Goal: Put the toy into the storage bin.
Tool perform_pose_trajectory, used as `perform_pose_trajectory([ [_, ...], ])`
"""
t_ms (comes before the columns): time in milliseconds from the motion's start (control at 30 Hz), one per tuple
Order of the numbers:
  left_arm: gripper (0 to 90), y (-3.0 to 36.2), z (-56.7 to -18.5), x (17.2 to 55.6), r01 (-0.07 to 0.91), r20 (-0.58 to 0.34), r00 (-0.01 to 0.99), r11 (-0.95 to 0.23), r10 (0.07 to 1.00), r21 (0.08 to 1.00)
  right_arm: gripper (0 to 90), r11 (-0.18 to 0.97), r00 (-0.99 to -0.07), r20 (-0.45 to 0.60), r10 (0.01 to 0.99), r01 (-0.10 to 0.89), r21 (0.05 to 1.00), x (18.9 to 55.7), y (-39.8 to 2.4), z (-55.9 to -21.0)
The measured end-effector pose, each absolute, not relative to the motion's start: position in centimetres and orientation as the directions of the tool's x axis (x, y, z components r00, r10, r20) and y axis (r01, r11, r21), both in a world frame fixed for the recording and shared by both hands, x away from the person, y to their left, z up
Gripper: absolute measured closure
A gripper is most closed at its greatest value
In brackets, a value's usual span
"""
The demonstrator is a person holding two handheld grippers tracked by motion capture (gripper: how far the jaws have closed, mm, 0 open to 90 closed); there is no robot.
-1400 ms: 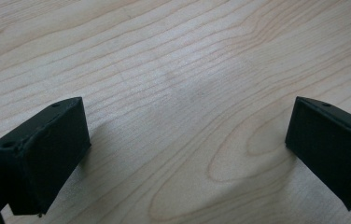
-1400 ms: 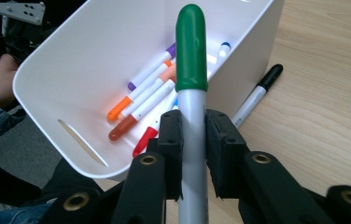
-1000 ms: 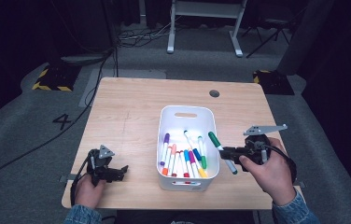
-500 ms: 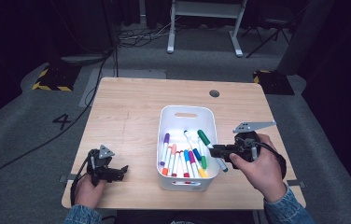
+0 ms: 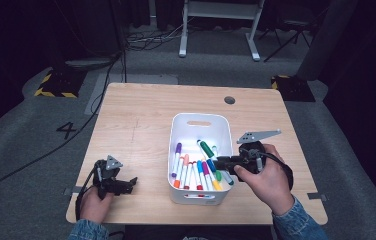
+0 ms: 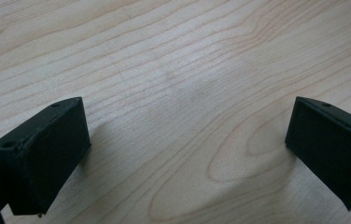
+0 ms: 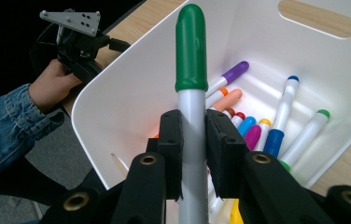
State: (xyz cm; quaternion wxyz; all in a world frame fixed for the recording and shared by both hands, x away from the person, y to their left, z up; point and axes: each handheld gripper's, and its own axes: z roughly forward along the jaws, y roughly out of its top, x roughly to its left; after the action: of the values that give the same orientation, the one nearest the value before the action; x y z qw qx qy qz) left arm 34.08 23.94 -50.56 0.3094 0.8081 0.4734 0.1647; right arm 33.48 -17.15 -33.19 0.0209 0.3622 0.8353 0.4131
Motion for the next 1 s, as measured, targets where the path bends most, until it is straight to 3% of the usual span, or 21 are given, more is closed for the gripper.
perform_pose_trajectory([
  [1000, 0.0, 23.9, -50.6, 34.1, 0.665, -0.029, 0.497, -0.359, 0.867, 0.655, 76.9, 0.480, -0.735, 0.226, 0.639, 0.611, 0.630, 33.7, -16.0, -36.2],
])
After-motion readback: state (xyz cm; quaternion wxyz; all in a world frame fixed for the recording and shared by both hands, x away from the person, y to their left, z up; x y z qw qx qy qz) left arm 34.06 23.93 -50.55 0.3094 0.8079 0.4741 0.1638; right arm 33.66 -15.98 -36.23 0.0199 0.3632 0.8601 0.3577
